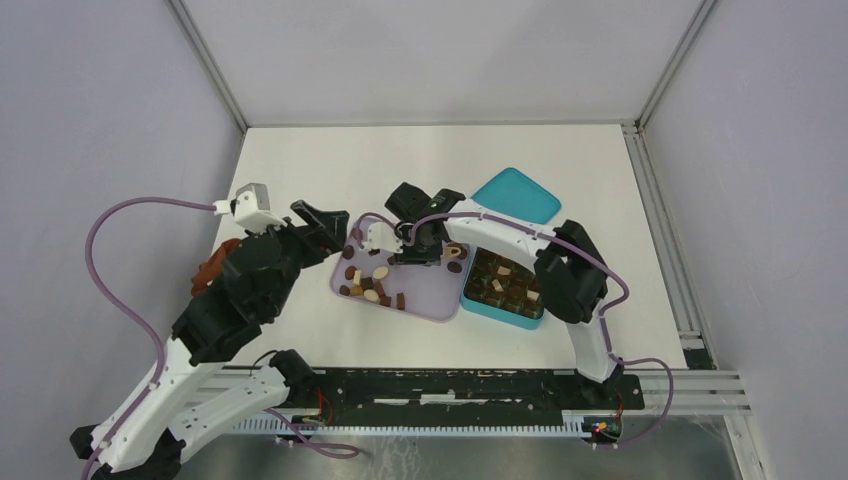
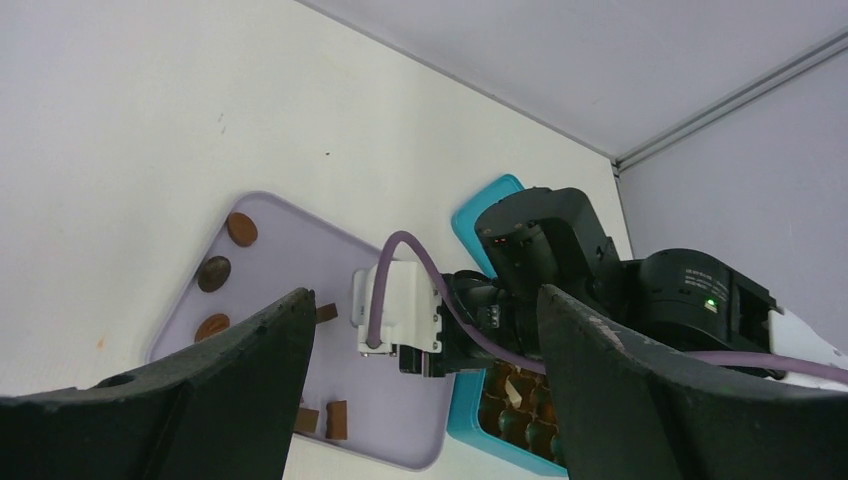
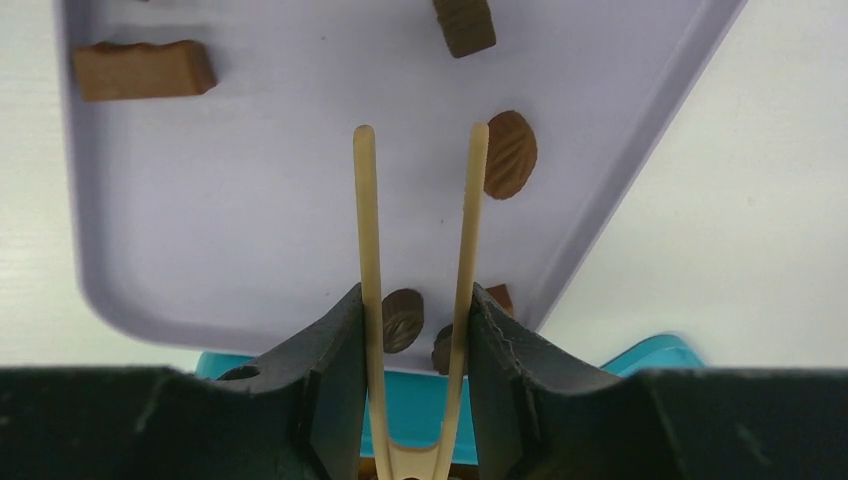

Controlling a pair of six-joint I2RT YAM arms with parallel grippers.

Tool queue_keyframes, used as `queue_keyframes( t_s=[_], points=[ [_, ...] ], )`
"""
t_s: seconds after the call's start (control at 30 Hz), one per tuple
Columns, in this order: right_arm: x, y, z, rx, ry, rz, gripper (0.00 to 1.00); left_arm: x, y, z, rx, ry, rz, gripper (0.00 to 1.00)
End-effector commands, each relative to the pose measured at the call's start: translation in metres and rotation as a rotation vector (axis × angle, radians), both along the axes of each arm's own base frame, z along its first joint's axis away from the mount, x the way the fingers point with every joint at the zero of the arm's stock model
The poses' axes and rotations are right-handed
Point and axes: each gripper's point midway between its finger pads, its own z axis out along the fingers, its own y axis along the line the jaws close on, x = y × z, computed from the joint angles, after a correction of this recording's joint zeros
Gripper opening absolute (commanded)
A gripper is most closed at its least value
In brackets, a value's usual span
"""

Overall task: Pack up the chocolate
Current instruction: Pick up the fake chocolate from the plate.

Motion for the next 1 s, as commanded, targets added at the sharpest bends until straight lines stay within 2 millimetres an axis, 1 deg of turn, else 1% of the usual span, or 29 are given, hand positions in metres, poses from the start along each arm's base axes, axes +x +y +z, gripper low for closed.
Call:
queue_keyframes(
  t_s=[0.0,0.23,0.4,0.77,0.97],
  points=[
    [0.014,0.014,-0.001,-0.015,-0.049,-0.024,0.42,-0.001,0.008,0.005,-0.027,-0.003,0.042,0.86],
    [0.025,0.022,-0.018,-0.059,-0.066,-0.051,0.43,-0.003,0.012,0.006,-0.029,-0.008,0.053,0.86],
    [0.026,0.022,-0.029,-0.080,-0.054,-0.058,0.43,-0.003,0.013,0.005,-0.029,-0.008,0.056,0.86],
    [0.032,0.024,-0.038,-0.099,-0.060,-0.075,0.44,-0.003,0.013,0.005,-0.028,-0.005,0.057,0.86],
    [0.031,0.027,-0.040,-0.100,-0.054,-0.068,0.44,-0.003,0.013,0.004,-0.030,-0.004,0.059,0.86]
  ],
)
